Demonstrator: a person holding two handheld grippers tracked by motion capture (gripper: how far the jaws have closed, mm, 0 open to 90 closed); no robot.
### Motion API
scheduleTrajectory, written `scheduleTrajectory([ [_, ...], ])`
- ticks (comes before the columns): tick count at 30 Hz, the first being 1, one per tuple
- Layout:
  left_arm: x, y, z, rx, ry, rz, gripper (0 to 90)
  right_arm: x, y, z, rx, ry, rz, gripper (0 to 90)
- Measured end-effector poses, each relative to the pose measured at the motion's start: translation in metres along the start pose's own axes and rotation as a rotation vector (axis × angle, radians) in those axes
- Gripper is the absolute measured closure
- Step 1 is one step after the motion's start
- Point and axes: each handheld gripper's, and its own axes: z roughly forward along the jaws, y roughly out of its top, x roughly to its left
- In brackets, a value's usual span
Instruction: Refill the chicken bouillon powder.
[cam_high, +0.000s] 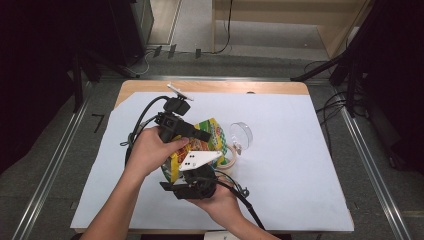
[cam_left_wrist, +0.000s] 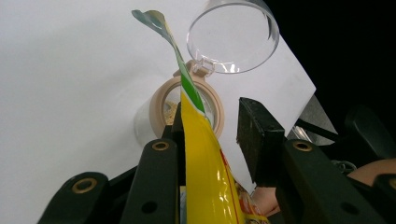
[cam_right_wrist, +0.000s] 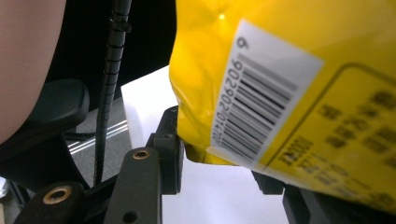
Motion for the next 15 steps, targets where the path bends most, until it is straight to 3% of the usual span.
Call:
scheduleTrajectory([
  [4, -0.0005, 0.0000, -0.0001, 0.000, 0.003, 0.000, 69.7, 0.0004, -0.0008, 0.0001, -0.002, -0.006, -0.015, 61.5],
  [9, -0.0014, 0.0000, -0.0012, 0.001, -0.002, -0.001, 69.5, 0.0046, -0.0011, 0.0000, 0.000, -0.037, -0.073, 63.0],
  [15, -0.0022, 0.0000, -0.0012, 0.001, 0.003, 0.004, 69.4, 0.0049, -0.0008, -0.0001, -0.006, -0.036, -0.070, 63.2],
])
